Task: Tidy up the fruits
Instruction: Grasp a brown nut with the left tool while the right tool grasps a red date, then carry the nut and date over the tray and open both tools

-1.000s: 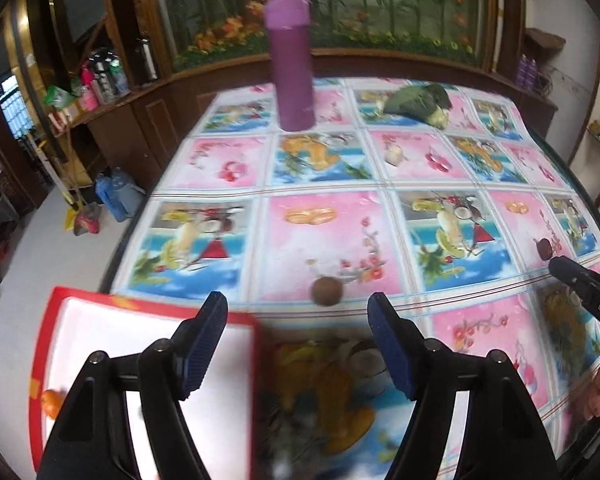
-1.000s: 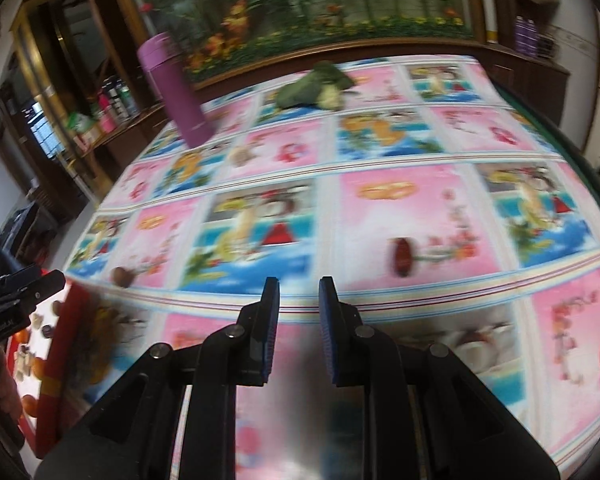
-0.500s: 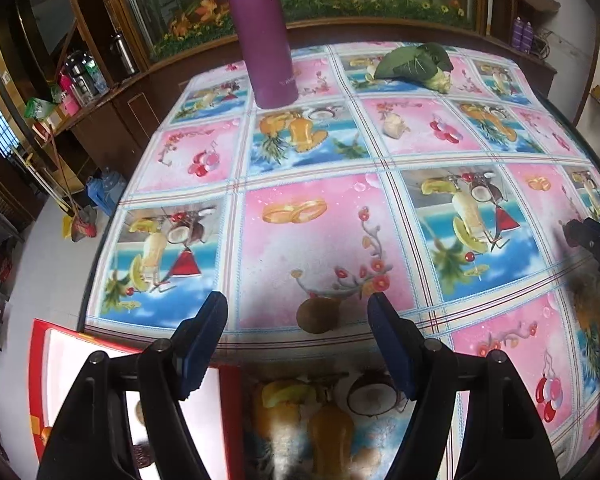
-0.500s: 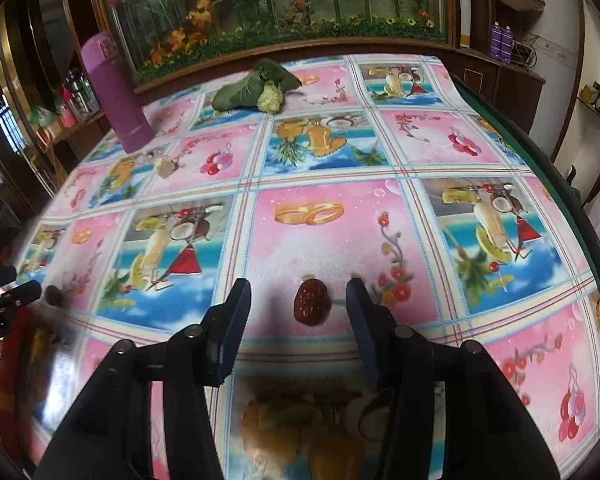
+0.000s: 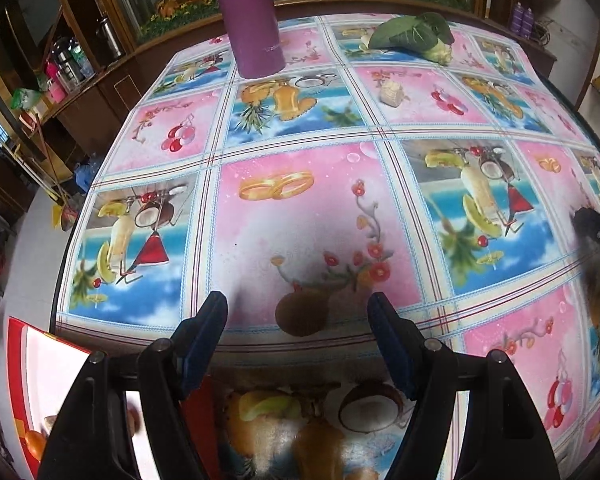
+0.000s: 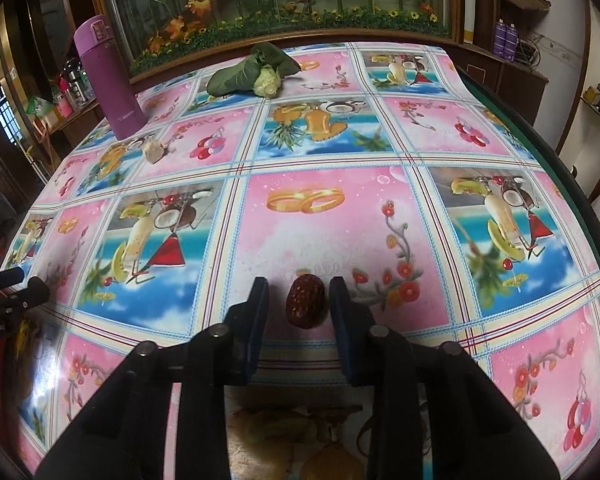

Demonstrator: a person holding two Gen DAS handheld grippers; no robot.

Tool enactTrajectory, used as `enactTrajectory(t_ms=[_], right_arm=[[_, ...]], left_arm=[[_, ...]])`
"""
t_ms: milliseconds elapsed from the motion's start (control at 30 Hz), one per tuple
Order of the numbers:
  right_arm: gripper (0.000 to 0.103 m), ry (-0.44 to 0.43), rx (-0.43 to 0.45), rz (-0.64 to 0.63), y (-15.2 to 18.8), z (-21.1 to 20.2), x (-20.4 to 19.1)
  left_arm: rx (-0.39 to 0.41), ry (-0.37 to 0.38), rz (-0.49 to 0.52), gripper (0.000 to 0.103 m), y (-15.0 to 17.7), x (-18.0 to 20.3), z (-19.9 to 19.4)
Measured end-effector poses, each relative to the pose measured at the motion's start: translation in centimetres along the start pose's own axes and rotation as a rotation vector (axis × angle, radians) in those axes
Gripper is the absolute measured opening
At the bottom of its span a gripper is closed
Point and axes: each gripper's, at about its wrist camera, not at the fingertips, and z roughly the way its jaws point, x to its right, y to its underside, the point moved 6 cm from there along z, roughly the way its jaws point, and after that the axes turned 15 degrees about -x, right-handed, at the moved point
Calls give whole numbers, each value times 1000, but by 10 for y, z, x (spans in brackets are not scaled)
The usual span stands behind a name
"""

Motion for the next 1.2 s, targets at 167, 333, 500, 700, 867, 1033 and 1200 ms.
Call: enactTrajectory(t_ms=[167,333,500,700,867,1033,1200], right_arm=[[21,-15,1,11,0,-1,3],[20,-34,3,12,0,-2,3],[20,-53,15,16,1,-5,2],[20,-89,36,18,1,-10,0],[20,-101,83,-9,2,-23,-13],[21,-184,109,-60,6,-37,-50],[21,-289,88,-119,15,-42,-108]], left_arm=[[1,58,-17,55,-2,0,2],[9,77,18,37,-2,7,3],[22,81,38,25,-2,13,1],[75,92,28,25,3,13,-21],[191,89,7,25,15,4,-70],[276,48,-44,26,35,-20,-105],[330,-7,-122,26,65,-58,-128]])
